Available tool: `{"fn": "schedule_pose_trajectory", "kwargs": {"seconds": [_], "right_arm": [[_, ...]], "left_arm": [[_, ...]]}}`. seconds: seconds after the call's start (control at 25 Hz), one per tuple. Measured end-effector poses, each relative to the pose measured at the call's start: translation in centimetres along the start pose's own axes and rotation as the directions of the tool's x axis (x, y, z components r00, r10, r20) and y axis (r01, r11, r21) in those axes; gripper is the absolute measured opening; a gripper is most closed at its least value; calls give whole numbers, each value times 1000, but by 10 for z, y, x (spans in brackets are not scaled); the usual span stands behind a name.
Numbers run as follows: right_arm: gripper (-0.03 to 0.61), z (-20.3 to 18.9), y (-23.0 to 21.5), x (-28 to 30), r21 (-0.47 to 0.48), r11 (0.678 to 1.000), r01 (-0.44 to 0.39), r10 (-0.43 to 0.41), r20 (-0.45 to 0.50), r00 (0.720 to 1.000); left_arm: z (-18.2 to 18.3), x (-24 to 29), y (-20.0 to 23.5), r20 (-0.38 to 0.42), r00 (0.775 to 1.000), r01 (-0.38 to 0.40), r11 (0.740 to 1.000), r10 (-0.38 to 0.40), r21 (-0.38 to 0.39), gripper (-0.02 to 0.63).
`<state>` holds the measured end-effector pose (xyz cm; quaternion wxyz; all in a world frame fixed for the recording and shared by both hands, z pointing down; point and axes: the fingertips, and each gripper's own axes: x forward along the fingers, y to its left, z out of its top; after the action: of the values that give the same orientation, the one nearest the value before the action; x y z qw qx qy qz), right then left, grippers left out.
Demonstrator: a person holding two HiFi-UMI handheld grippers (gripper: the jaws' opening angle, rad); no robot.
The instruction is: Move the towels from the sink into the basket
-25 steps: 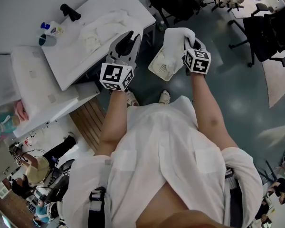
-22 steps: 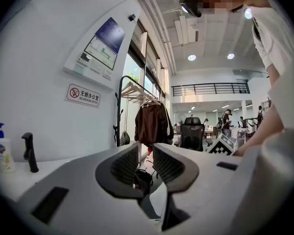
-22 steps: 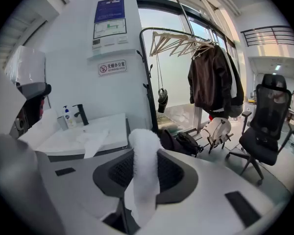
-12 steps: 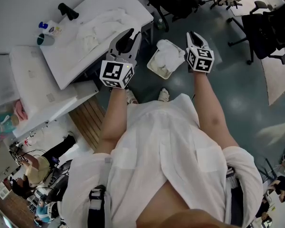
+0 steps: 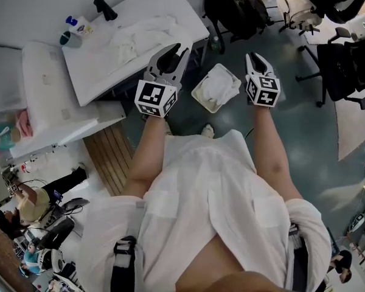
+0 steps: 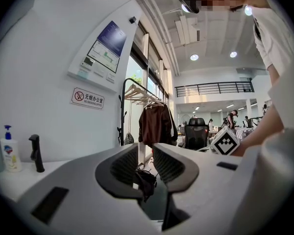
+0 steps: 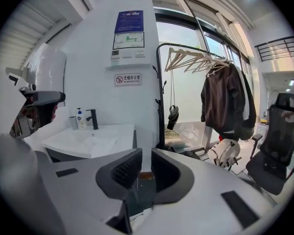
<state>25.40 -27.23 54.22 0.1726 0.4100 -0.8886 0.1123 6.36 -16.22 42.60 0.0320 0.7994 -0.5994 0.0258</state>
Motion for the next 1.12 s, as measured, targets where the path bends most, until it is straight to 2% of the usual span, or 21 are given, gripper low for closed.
{"fn": "schedule_pose_trajectory", "kwargs": {"seconds": [0.28,0.56,0.84,1.12], "right_arm": [[124,18,35,27,-71,991,-118,117,-7,993],[154,46,101,80,-146,967,-208,207,-23,978],[184,70,176,140,-201,942,-270,263,-62,963],[213,76,245,207,-269,903,-336,308,-139,941]], "left_arm": [[-1,-30,31,6,994,-106,994,106,-2,86],[-9,-67,107,-4,978,-211,977,211,-28,89],[-16,-91,197,-29,971,-240,970,239,-41,95],[-25,-105,284,-54,964,-262,964,259,-51,101]]}}
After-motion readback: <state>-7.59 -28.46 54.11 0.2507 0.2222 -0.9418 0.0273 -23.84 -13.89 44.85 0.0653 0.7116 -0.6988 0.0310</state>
